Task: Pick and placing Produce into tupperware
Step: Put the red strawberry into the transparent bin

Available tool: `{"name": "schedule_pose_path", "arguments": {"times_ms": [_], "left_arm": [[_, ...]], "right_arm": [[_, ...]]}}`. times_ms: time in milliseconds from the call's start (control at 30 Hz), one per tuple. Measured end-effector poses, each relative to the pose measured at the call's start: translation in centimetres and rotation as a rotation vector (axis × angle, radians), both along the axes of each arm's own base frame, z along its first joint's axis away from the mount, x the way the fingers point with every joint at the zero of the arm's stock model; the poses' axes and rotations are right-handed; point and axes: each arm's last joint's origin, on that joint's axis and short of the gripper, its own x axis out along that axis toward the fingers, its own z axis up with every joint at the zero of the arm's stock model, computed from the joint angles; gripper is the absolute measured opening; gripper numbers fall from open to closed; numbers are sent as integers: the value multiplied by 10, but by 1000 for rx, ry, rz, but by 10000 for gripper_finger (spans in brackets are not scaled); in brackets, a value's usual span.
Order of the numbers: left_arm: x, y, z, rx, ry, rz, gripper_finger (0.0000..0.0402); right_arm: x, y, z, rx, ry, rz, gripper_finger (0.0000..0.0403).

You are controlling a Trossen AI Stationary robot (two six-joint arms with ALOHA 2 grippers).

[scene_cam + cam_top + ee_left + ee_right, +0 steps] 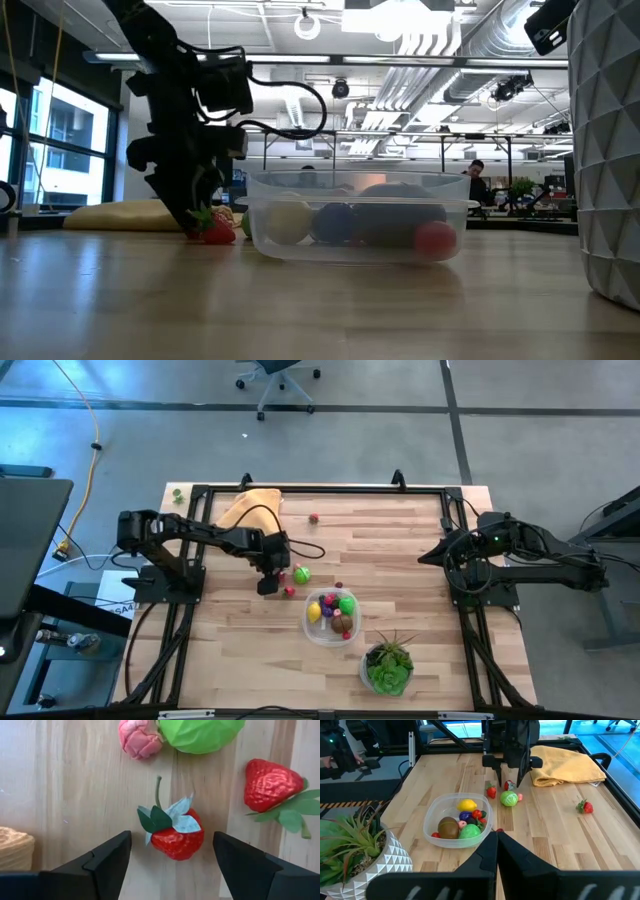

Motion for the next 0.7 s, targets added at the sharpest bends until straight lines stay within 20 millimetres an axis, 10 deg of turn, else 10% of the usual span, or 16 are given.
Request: {"name": "schedule_pose_path", "arguments": {"times_ms": [700], "left_arm": [[4,3,-2,50,-15,20,171]], "right_arm": [[0,0,0,-1,0,-3,0]]}}
